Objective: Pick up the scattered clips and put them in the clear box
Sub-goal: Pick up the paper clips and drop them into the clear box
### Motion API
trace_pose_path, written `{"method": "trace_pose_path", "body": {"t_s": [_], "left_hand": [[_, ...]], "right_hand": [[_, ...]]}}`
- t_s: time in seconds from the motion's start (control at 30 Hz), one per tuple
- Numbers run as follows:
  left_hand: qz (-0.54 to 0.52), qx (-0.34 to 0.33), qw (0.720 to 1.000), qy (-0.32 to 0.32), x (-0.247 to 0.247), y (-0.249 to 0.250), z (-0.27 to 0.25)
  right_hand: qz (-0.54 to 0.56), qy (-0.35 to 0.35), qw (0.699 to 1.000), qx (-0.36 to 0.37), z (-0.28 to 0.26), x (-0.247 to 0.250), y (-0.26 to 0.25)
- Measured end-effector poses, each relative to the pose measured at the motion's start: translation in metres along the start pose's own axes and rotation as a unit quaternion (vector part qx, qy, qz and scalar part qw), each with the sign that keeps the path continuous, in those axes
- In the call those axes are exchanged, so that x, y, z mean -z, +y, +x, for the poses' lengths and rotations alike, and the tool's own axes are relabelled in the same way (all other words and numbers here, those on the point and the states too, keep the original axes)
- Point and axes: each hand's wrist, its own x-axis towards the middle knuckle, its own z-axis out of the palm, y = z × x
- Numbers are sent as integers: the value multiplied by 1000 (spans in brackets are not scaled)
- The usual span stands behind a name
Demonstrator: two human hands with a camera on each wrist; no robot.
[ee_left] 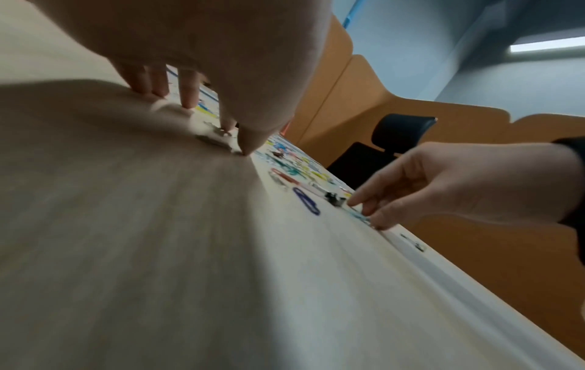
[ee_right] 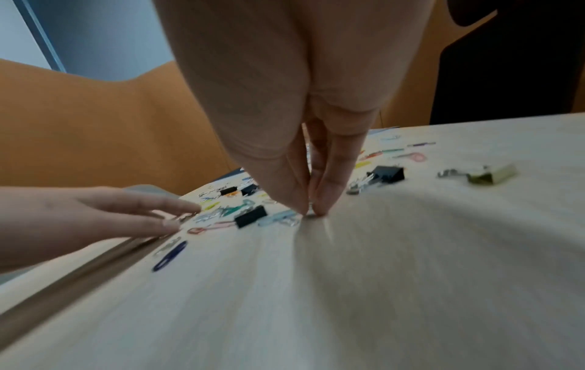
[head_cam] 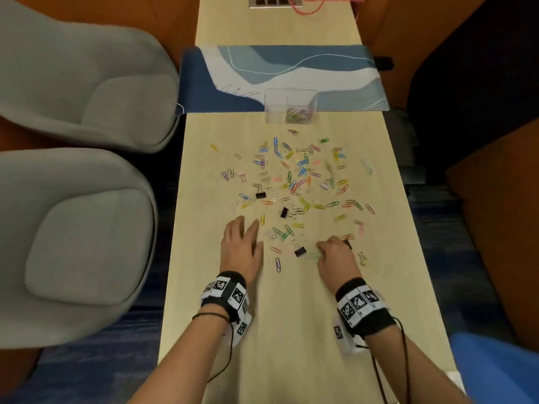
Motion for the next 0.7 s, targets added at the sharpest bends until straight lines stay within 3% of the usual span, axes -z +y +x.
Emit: {"method": "trace_pose_path", "body": {"t_s": [0.3, 0.5, 0.63, 0.7], "left_hand": [[32, -109, 992, -59, -15, 23, -8], [21, -111, 993, -42, -19, 27, -3], [5, -104, 994, -29, -20, 33, -1], [5, -104, 994, -13, -18, 40, 0]], "right_hand": [[40, 35, 998, 38, -5, -14, -20], [73, 51, 994, 58, 2, -5, -17], [155, 123, 980, -30, 10, 25, 10], [134, 130, 980, -66, 13, 41, 30]]}}
